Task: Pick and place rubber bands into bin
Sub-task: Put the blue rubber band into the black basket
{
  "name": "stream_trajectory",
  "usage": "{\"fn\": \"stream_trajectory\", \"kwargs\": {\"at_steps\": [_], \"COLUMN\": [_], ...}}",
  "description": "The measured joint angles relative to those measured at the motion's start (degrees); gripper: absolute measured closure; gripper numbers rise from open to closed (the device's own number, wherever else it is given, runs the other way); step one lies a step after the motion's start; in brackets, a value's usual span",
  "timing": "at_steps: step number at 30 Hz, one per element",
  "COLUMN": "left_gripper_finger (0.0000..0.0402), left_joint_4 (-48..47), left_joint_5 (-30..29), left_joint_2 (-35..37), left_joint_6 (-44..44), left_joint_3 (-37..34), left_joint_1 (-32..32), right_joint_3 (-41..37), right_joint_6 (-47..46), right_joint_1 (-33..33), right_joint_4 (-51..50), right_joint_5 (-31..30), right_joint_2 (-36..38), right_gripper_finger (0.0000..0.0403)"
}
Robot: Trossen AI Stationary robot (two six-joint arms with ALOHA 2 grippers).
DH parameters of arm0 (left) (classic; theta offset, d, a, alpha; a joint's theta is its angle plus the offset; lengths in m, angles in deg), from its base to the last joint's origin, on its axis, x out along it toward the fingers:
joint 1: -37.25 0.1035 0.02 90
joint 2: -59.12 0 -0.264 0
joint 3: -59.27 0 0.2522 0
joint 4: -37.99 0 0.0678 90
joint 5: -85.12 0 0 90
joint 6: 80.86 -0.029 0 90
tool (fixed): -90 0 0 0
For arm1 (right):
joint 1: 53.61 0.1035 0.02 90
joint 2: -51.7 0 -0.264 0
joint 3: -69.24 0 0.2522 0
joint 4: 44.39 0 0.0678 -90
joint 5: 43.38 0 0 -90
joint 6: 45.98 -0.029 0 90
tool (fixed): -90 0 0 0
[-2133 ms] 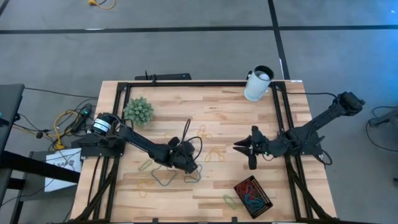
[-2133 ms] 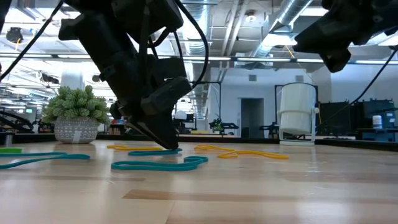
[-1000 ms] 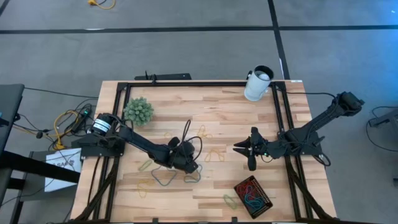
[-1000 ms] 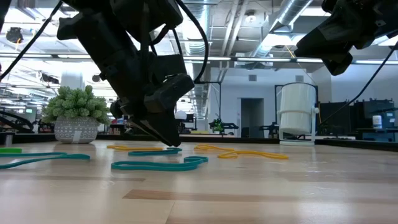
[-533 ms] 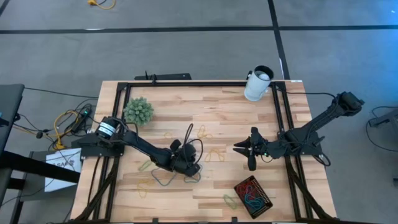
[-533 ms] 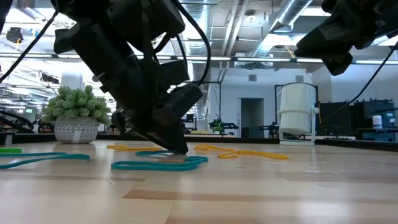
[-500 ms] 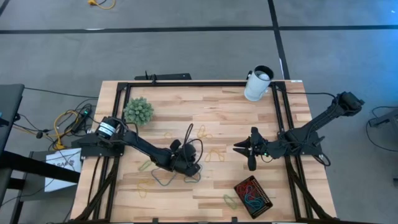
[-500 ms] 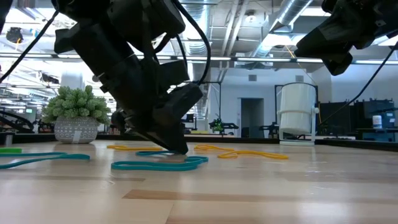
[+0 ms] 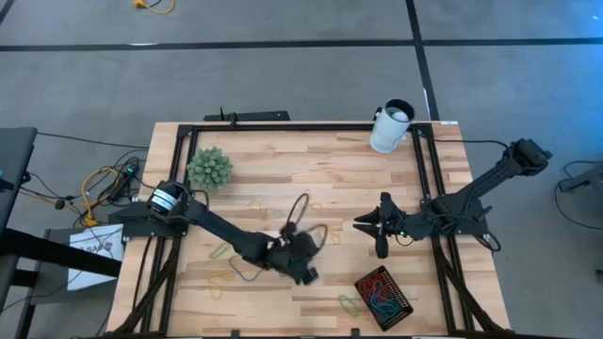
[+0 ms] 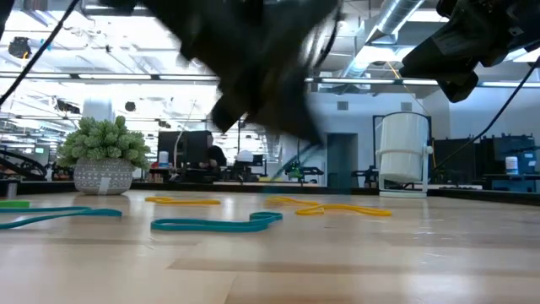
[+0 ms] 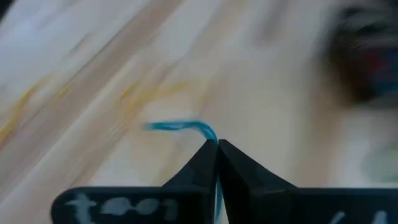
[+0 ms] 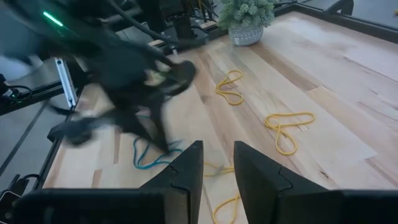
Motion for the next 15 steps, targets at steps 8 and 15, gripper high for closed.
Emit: {"fn": "stream_trajectory", "kwargs": {"at_steps": [8, 15], "left_gripper_finger": [0.0401, 0.0401], "left_joint_4": [13.14, 15.91], "left_joint_5": [3.29, 7.46], "left_joint_2": [-1.30, -14.24], "left_joint_6": [-15.60, -20.70], "left_joint_3": [10.58, 24.07], "left_joint_1": [-3.89, -4.04], "right_joint_3": [0.00, 0.00], "right_joint_6": [0.00, 0.00], "right_joint_1": [0.00, 0.00], "right_joint_4": [0.03, 0.02], "right_joint_5": [0.00, 0.00], "right_joint_2": [0.00, 0.00], "right_gripper_finger": [0.0320, 0.0320]}}
